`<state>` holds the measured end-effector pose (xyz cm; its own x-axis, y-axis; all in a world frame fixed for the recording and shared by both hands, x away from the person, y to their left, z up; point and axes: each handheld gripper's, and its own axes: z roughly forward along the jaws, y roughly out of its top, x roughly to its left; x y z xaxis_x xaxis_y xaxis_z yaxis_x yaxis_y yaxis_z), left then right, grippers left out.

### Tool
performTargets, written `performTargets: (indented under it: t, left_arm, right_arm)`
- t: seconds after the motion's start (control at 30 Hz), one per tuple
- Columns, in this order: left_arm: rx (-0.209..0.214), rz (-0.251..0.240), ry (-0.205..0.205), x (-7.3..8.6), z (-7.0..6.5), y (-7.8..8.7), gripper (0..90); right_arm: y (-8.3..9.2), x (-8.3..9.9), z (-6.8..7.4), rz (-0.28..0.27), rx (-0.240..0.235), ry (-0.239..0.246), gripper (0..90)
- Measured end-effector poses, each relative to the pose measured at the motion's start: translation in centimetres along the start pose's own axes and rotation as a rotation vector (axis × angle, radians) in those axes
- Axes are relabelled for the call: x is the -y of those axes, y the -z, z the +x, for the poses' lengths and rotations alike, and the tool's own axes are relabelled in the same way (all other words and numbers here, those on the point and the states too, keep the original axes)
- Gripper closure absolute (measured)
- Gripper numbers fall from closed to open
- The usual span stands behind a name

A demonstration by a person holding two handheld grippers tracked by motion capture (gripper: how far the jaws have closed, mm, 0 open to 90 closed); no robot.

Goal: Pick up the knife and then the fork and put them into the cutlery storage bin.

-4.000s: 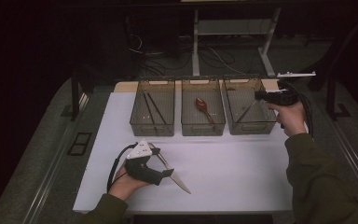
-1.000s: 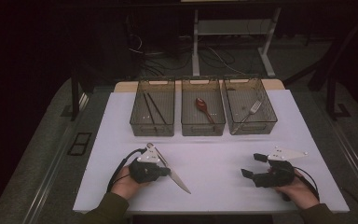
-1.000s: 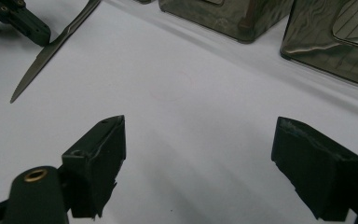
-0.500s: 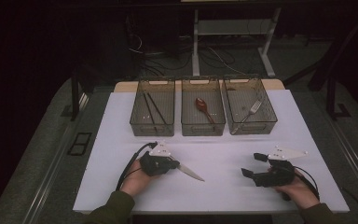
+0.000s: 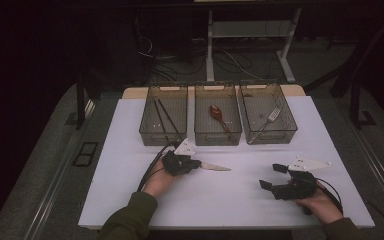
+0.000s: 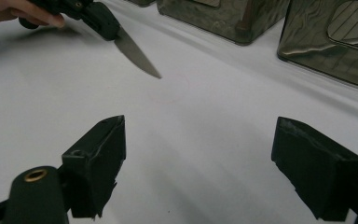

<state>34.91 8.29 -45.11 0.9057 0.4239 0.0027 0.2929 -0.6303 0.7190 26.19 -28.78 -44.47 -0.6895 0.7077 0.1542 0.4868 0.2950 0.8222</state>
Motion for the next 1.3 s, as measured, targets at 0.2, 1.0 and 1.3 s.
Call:
performTargets:
  t: [0.2,1.0,1.3]
  left_arm:
    - [0.005,-0.015,0.019,-0.1,0.4,0.1,89.0]
    - [0.13,0.116,-0.056,-0.2,5.2,1.3,66.7]
    - [0.176,0.184,-0.117,-0.6,4.2,1.5,73.6]
  right_arm:
    - [0.0,0.0,0.0,-0.002,-0.006,0.004,17.0]
    - [0.1,0.0,-0.2,0.001,-0.021,0.002,17.0]
    - [0.1,0.0,-0.1,-0.001,-0.025,0.001,17.0]
